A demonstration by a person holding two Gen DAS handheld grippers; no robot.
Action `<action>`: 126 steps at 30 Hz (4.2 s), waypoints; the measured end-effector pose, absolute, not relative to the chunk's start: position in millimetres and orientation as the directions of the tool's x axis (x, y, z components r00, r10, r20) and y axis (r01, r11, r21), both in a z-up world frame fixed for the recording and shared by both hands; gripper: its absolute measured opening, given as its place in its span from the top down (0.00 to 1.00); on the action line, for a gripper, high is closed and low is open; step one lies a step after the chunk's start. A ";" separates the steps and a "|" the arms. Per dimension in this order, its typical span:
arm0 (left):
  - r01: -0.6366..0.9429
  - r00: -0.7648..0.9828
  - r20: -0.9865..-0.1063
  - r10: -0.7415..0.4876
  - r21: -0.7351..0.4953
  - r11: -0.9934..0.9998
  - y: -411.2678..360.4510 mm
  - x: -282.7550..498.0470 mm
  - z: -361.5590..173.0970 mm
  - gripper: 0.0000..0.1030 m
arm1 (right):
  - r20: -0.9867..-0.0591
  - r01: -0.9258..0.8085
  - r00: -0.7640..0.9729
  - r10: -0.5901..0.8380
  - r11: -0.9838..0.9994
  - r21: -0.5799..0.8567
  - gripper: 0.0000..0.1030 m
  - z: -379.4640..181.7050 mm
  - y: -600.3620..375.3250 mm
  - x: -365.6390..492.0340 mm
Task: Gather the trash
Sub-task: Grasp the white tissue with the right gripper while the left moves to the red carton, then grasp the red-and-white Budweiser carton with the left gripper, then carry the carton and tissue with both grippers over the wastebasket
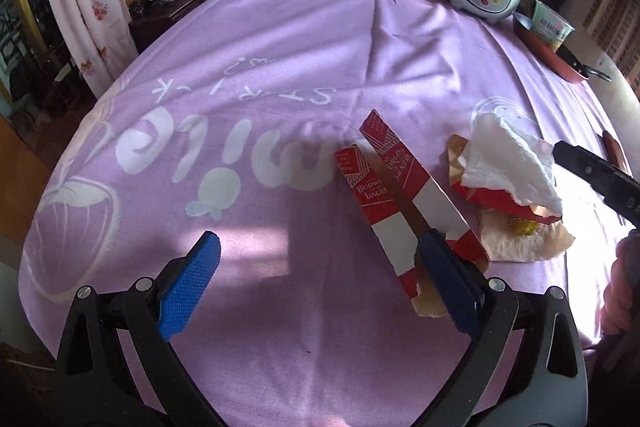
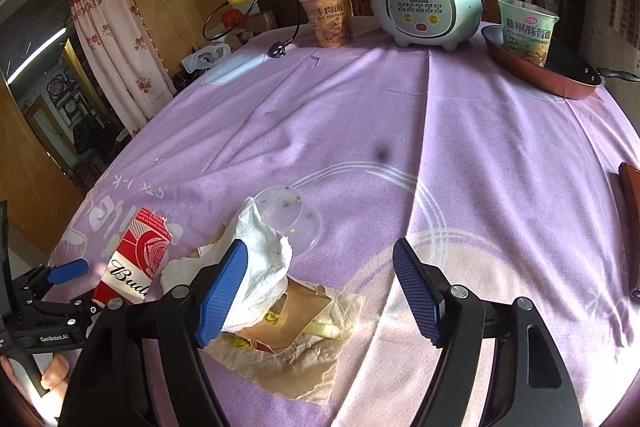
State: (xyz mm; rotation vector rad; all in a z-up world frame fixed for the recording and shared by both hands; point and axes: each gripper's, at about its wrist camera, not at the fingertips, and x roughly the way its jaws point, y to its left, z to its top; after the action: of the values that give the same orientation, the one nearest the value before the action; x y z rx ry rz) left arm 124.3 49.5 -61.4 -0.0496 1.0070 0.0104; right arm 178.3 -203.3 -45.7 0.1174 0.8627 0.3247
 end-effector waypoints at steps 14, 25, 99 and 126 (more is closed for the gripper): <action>-0.032 0.582 -0.813 -0.027 -0.056 0.998 40.6 122.9 -69.2 0.07 | -0.708 -0.384 0.579 0.404 0.901 0.200 0.89 -49.6 -170.8 168.5; 0.026 0.624 -0.763 -0.167 -0.194 0.981 41.2 118.4 -55.6 0.07 | -0.613 -0.314 0.689 0.386 0.922 0.228 0.94 -25.5 -197.3 164.8; -0.241 0.731 -0.677 0.081 -0.145 0.960 166.1 7.7 10.3 0.66 | -0.466 -0.463 0.678 0.568 0.823 0.329 0.98 23.2 -150.9 122.3; -0.647 0.499 -0.849 0.174 -0.232 0.726 395.8 -166.1 -126.9 0.63 | -0.567 -0.833 0.258 0.782 0.477 0.279 0.98 42.1 161.1 1.3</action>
State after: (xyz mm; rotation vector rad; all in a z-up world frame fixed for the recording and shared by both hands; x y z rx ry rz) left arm -166.1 395.8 -126.9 -0.5806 0.9228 0.5317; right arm 1.3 161.1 42.1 -0.0825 0.7173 1.0967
